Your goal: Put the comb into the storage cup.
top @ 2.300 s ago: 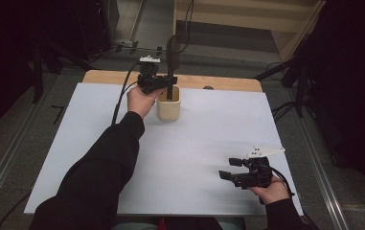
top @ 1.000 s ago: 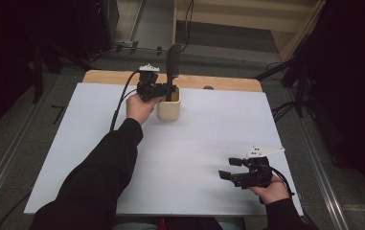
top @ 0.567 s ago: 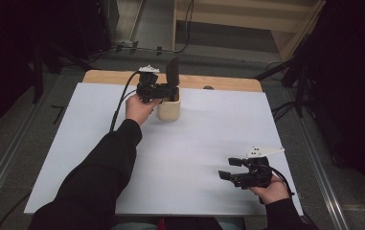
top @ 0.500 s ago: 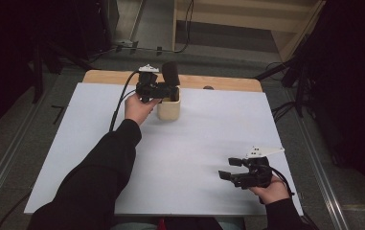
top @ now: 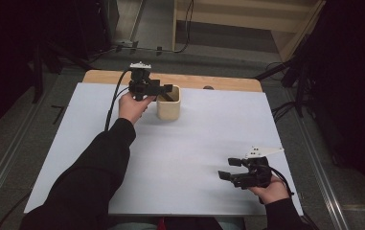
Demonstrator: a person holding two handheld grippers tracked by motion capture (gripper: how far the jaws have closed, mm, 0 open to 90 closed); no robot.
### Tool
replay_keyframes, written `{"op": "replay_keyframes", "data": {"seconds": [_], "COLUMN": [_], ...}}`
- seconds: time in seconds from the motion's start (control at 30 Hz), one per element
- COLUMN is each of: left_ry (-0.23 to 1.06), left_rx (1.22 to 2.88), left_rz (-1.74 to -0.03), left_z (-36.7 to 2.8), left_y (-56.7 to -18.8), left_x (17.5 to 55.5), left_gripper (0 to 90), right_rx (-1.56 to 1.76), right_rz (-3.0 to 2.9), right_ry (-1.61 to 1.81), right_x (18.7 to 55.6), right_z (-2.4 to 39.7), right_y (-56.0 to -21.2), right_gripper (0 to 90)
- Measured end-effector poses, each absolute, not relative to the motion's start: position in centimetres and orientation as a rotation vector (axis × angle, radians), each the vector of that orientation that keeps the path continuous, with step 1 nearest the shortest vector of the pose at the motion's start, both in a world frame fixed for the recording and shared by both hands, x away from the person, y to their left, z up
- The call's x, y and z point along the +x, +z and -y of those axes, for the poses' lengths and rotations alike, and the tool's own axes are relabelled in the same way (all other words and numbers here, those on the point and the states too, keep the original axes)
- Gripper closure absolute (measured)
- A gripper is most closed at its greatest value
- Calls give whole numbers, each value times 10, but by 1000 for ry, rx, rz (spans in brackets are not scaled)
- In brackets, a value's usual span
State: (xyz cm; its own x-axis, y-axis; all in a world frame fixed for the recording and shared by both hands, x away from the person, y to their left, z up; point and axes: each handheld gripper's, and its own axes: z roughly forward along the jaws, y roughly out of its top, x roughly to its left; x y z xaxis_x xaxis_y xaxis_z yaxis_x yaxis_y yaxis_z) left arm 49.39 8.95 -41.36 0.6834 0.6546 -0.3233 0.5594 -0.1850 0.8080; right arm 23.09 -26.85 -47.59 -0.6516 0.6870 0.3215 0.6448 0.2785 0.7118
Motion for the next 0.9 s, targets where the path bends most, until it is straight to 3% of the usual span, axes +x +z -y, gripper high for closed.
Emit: {"op": "replay_keyframes", "data": {"seconds": [0.2,0.9], "left_ry": [66,45], "left_rx": [1850,1836], "left_rz": [-964,-961], "left_z": [-96,-122], "left_y": [-417,-414], "left_x": [490,471], "left_gripper": [223,222], "right_rx": [1286,1281], "right_rz": [-2472,-2478], "right_ry": [1338,1332], "right_x": [232,233], "right_z": [268,267], "right_y": [-476,-476], "right_gripper": [251,251]}}
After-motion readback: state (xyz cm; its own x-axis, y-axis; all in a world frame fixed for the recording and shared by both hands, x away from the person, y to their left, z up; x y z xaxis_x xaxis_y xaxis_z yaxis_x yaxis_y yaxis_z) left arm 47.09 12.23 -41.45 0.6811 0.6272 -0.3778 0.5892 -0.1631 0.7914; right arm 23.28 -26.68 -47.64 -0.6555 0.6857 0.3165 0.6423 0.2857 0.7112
